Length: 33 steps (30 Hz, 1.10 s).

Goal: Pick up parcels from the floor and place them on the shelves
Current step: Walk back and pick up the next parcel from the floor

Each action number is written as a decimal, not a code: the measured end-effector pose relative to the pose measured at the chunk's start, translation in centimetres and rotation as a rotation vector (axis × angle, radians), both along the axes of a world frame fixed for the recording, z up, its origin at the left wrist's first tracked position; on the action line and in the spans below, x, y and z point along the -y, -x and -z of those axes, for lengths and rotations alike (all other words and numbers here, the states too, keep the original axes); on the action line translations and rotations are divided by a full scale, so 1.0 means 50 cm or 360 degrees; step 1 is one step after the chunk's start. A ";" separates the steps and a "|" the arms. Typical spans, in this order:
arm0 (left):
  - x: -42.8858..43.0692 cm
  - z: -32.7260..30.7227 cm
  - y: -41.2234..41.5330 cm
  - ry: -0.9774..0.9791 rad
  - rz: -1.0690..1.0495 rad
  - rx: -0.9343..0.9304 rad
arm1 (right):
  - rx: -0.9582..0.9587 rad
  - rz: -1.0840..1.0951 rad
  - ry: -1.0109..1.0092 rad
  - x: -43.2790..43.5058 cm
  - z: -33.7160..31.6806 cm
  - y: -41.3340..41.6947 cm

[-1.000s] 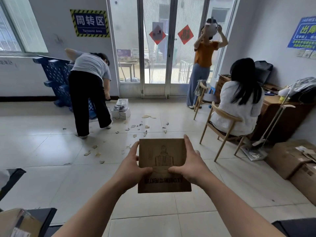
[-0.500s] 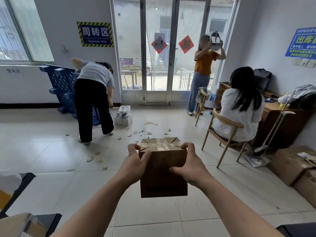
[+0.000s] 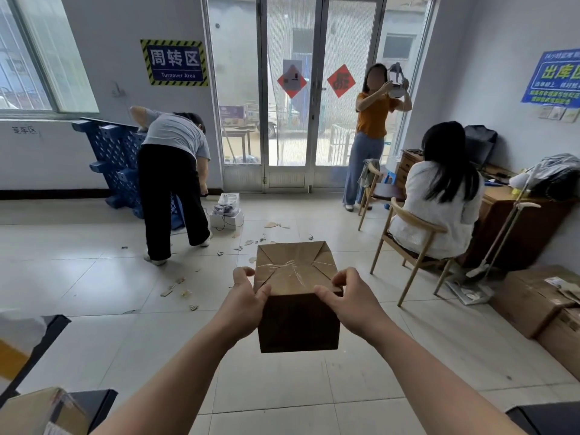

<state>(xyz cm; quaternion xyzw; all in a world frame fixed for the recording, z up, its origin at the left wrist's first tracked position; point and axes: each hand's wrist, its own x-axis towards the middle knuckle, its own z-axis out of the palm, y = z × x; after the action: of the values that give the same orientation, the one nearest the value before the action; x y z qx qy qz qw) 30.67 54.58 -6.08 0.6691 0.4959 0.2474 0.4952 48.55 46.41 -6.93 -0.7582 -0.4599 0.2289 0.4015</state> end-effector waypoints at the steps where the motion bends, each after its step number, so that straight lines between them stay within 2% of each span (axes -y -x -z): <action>1: 0.001 0.000 0.001 0.0008 0.0013 0.0003 | -0.0003 0.0001 0.0004 0.000 0.003 0.000; 12: -0.002 0.001 0.009 -0.0095 0.0190 -0.0082 | -0.0204 -0.0054 0.0157 -0.010 0.022 -0.013; 18: -0.004 0.008 0.008 -0.0030 0.0111 -0.0023 | -0.0354 -0.0086 0.0064 -0.005 0.021 -0.016; 25: -0.007 0.010 -0.002 -0.0145 -0.0017 -0.0071 | -0.0502 0.0022 0.0060 -0.015 0.030 -0.012; 33: 0.001 0.008 -0.009 -0.0209 0.0079 0.0046 | -0.0359 0.0045 0.0129 -0.011 0.027 -0.003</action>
<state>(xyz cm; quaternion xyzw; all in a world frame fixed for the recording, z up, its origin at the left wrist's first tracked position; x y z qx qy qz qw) 31.14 54.52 -6.47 0.7085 0.4548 0.2766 0.4632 48.73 46.98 -8.27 -0.7498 -0.3913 0.3254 0.4229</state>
